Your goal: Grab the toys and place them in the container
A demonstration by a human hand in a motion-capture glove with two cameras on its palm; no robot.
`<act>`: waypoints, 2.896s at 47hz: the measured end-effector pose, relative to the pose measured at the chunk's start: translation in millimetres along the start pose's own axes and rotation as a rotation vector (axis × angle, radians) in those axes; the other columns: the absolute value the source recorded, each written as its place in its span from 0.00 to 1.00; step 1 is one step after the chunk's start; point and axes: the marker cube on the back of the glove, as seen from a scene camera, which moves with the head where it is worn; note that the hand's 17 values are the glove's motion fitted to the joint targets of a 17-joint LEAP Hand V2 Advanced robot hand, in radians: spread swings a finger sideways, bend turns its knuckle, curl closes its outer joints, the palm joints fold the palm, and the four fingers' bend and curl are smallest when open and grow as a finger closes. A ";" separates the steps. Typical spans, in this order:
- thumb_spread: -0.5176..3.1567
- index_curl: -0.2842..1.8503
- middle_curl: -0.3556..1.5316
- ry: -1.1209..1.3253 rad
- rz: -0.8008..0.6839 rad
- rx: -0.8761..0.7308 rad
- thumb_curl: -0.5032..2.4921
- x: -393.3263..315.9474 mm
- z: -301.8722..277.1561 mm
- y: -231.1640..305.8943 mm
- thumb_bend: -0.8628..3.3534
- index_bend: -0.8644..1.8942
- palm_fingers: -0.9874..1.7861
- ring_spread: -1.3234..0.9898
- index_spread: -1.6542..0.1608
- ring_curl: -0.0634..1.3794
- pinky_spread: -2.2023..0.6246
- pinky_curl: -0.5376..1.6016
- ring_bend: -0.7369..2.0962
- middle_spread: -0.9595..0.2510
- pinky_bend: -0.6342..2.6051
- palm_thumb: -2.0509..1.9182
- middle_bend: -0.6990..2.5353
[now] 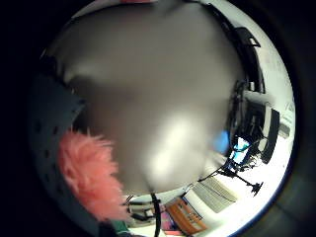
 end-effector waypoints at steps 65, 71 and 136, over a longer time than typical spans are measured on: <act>0.30 0.55 0.65 0.157 -0.290 0.307 0.51 -300.0 -284.6 -108.1 0.21 0.61 0.64 0.40 0.78 0.53 0.66 0.48 0.72 0.62 0.52 0.68 0.56; 0.36 0.53 0.63 0.190 -0.147 0.046 0.48 -294.0 -254.4 -122.4 0.19 0.49 0.45 0.41 0.79 0.54 0.67 0.50 0.73 0.59 0.54 0.64 0.51; 0.49 0.26 0.30 0.002 0.132 0.167 0.31 17.3 -44.3 -147.2 0.22 0.40 0.43 0.59 0.76 0.31 0.79 0.43 0.39 0.79 0.52 0.58 0.28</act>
